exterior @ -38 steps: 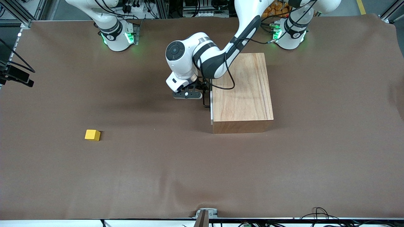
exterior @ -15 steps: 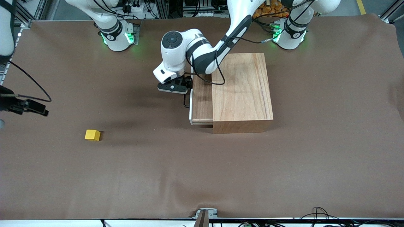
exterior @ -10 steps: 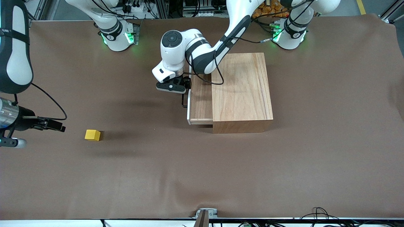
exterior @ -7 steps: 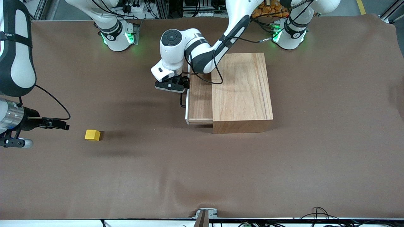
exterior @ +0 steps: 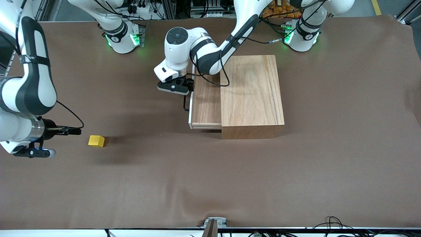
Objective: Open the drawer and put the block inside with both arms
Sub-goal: 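Reach the right gripper to the yellow cube while the left gripper holds the handle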
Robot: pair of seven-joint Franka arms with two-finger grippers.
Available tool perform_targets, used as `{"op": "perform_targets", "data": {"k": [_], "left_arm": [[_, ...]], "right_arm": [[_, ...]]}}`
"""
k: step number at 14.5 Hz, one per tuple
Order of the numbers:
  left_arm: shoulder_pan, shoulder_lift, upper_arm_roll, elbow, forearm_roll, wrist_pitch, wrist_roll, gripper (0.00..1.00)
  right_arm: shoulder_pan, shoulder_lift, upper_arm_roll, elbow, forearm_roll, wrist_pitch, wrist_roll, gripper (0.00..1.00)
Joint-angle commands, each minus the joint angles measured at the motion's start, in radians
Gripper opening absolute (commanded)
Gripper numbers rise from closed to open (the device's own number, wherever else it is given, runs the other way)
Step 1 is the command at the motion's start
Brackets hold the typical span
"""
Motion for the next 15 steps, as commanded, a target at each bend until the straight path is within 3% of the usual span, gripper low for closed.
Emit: {"op": "perform_targets", "data": {"k": [1,5,13,15], "left_arm": [[-0.048,0.050,-0.020,0.066,-0.057,0.074,-0.051,1.00],[-0.052,0.070,-0.008,0.063,-0.056,0.105,-0.045,1.00],[-0.052,0.047,-0.008,0.057,-0.048,-0.001,-0.051,1.00],[-0.052,0.050,-0.005,0.058,-0.048,-0.015,-0.053,1.00]], "right_arm": [[-0.051,0.047,0.005,0.018,0.023,0.019,-0.098,1.00],[0.032,0.120,-0.001,0.010,0.006,0.134,-0.004,1.00],[0.006,0.133,-0.001,-0.137,0.004,0.317,-0.088,1.00],[-0.006,0.161,-0.001,-0.146,-0.052,0.387,-0.088,1.00]]}}
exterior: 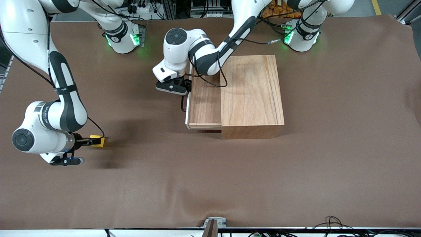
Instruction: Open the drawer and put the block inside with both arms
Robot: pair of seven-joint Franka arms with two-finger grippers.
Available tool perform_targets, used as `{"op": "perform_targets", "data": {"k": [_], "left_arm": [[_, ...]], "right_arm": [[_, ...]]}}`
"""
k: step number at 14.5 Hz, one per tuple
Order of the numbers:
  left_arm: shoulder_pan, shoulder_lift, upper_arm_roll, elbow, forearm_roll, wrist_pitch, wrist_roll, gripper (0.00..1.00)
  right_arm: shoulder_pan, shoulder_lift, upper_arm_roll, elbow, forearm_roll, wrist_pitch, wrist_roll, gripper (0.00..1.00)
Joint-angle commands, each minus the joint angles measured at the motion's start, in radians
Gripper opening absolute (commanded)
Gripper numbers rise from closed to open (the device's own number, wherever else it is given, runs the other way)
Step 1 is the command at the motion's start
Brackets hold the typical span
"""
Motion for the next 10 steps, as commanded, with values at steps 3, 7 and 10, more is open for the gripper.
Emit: {"op": "perform_targets", "data": {"k": [3,7,10], "left_arm": [[-0.038,0.017,-0.015,0.039,-0.050,-0.093,-0.053,1.00],[-0.036,-0.003,-0.014,0.040,-0.047,-0.177,-0.068,1.00],[-0.035,-0.009,-0.014,0.042,-0.047,-0.178,-0.071,1.00]], "right_arm": [[-0.032,0.019,0.012,-0.114,-0.043,0.172,-0.016,1.00],[-0.035,0.022,0.013,-0.118,-0.043,0.175,-0.016,1.00],[-0.038,0.026,0.015,-0.120,-0.039,0.175,-0.016,1.00]]}}
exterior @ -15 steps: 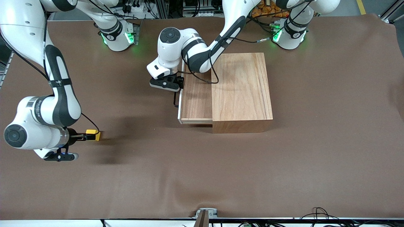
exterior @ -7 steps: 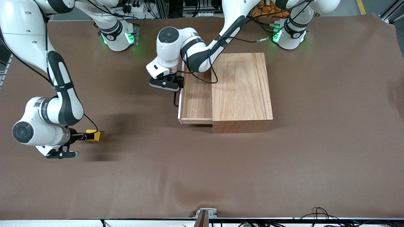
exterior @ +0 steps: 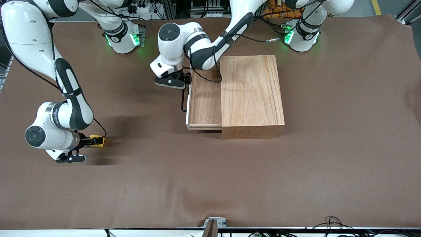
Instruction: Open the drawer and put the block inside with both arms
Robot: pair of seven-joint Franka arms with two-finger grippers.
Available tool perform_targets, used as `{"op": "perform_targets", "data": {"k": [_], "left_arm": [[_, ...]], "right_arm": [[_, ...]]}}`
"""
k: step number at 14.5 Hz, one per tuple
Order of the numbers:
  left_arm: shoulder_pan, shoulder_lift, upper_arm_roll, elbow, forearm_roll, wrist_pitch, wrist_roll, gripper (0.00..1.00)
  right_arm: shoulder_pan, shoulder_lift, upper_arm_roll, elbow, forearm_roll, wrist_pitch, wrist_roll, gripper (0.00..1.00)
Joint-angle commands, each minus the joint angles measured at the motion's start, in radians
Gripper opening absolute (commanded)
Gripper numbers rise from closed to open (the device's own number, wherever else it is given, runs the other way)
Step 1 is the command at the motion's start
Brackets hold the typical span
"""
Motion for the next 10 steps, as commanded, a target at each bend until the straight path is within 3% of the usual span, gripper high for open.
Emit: {"op": "perform_targets", "data": {"k": [1,2,3,4,5,10], "left_arm": [[-0.004,-0.025,0.004,-0.007,-0.021,-0.039,-0.013,1.00],[0.004,-0.044,0.006,-0.007,-0.022,-0.071,-0.010,1.00],[0.007,-0.072,0.016,-0.009,-0.021,-0.102,-0.007,1.00],[0.007,-0.104,0.032,-0.009,-0.022,-0.126,-0.004,1.00],[0.007,-0.139,0.044,-0.010,-0.021,-0.140,-0.004,1.00],[0.074,-0.247,0.070,-0.013,-0.019,-0.188,0.000,1.00]], "right_arm": [[-0.015,-0.009,0.013,-0.012,-0.018,0.008,-0.005,1.00],[-0.015,-0.009,0.013,-0.012,-0.018,0.011,-0.005,1.00],[-0.015,-0.007,0.015,-0.012,-0.018,0.014,-0.005,0.69],[-0.012,-0.007,0.015,-0.012,-0.018,0.018,0.000,0.25],[0.004,-0.007,0.013,-0.012,-0.017,0.017,0.010,0.00],[-0.007,-0.001,0.015,-0.011,-0.014,0.021,-0.002,0.00]]}}
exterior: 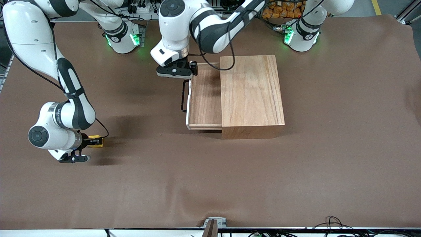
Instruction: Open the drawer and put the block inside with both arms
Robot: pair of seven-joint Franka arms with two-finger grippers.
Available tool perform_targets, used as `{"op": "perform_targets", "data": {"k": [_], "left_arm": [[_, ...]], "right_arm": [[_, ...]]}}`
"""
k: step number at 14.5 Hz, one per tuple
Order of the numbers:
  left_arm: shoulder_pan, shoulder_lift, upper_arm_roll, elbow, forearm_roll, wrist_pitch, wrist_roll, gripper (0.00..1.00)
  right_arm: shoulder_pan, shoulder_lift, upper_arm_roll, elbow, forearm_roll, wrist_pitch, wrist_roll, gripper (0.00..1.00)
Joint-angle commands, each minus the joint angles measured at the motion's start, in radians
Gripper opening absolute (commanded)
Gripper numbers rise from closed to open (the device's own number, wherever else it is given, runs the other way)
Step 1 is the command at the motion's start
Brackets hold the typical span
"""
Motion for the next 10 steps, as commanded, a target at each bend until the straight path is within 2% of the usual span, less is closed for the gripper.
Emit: {"op": "perform_targets", "data": {"k": [1,4,8,10], "left_arm": [[0.073,-0.078,0.014,-0.033,-0.011,-0.018,0.007,1.00],[0.191,-0.130,0.012,-0.040,-0.014,-0.082,0.107,1.00],[0.328,-0.164,0.014,-0.040,-0.011,-0.150,0.133,1.00],[0.403,-0.190,0.012,-0.040,-0.011,-0.157,0.206,1.00]], "right_arm": [[-0.016,0.001,0.008,-0.009,-0.014,0.014,-0.002,0.00],[-0.019,0.001,0.008,0.003,0.003,0.011,0.006,0.00],[-0.023,-0.004,0.008,0.042,0.097,-0.004,-0.001,0.00],[-0.017,-0.009,0.008,0.069,0.098,-0.070,-0.002,0.00]]}}
